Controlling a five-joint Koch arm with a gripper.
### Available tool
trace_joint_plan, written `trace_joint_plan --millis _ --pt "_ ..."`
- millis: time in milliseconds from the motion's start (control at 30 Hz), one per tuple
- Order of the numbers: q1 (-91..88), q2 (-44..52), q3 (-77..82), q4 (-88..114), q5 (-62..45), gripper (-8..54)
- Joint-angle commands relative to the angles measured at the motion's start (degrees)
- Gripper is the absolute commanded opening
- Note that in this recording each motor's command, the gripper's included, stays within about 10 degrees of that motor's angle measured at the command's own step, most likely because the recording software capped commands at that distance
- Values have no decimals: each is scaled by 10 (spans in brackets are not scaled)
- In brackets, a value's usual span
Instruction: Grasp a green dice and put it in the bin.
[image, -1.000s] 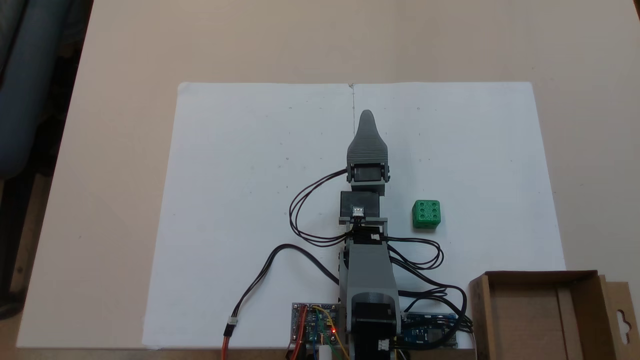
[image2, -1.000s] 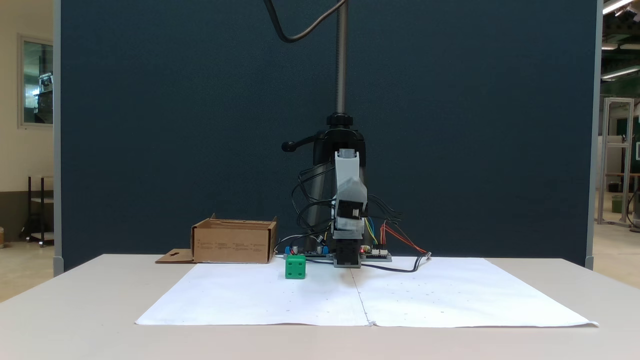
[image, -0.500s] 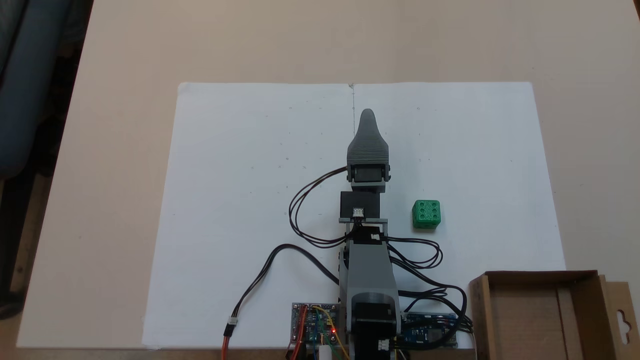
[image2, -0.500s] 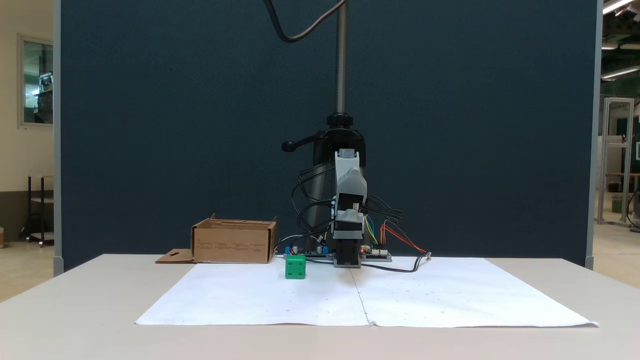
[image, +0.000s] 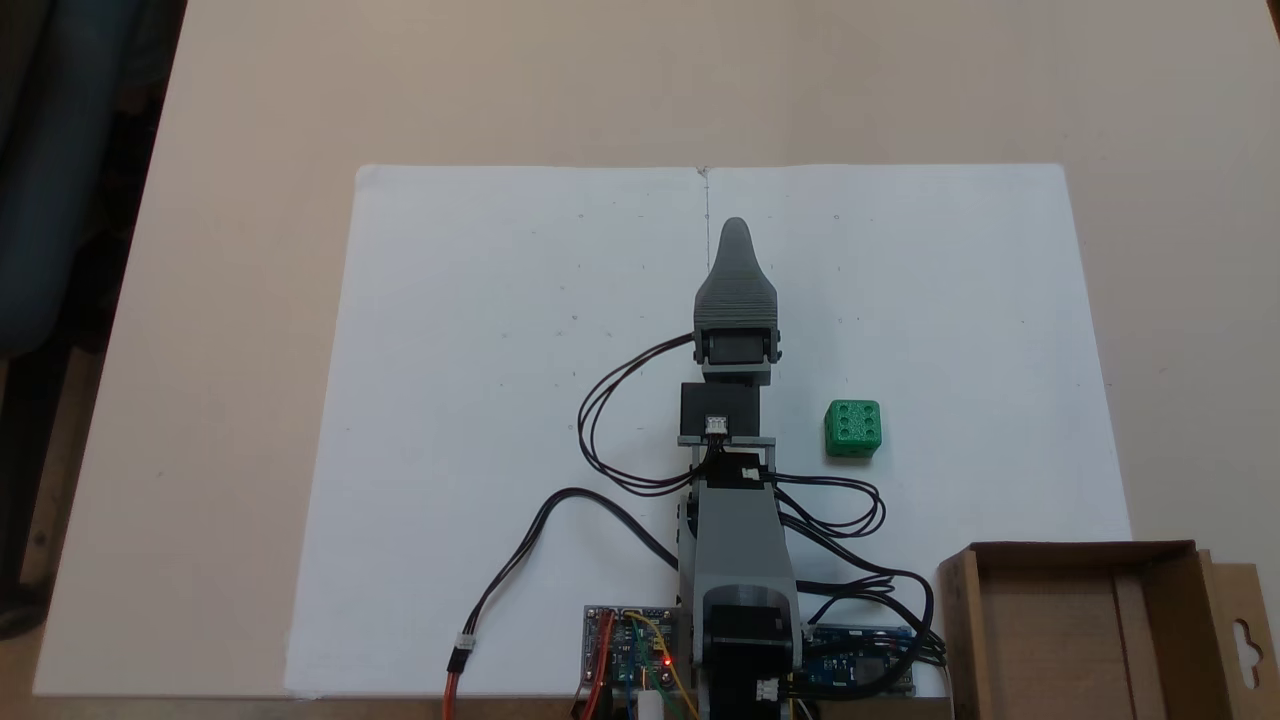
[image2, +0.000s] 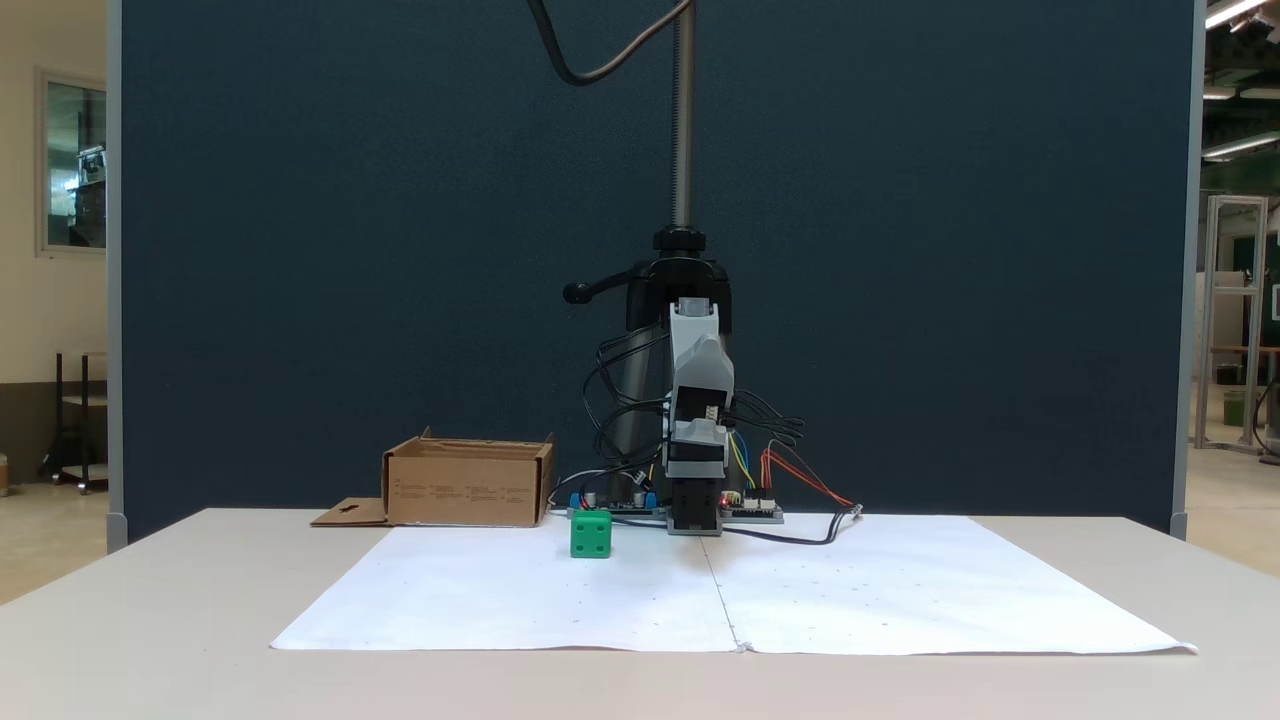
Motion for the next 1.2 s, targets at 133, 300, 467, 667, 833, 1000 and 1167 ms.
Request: trace_joint_plan --millis 133,300,467,667,833,1000,1167 --pt "7 64 35 -51 21 446" --pt "7 64 35 -49 19 439" --pt "7 64 35 -48 20 440" --pt "6 63 35 -48 18 439" --pt "7 63 24 11 15 433" --pt "5 63 -40 167 15 434" --pt "4 63 -141 362 15 438"
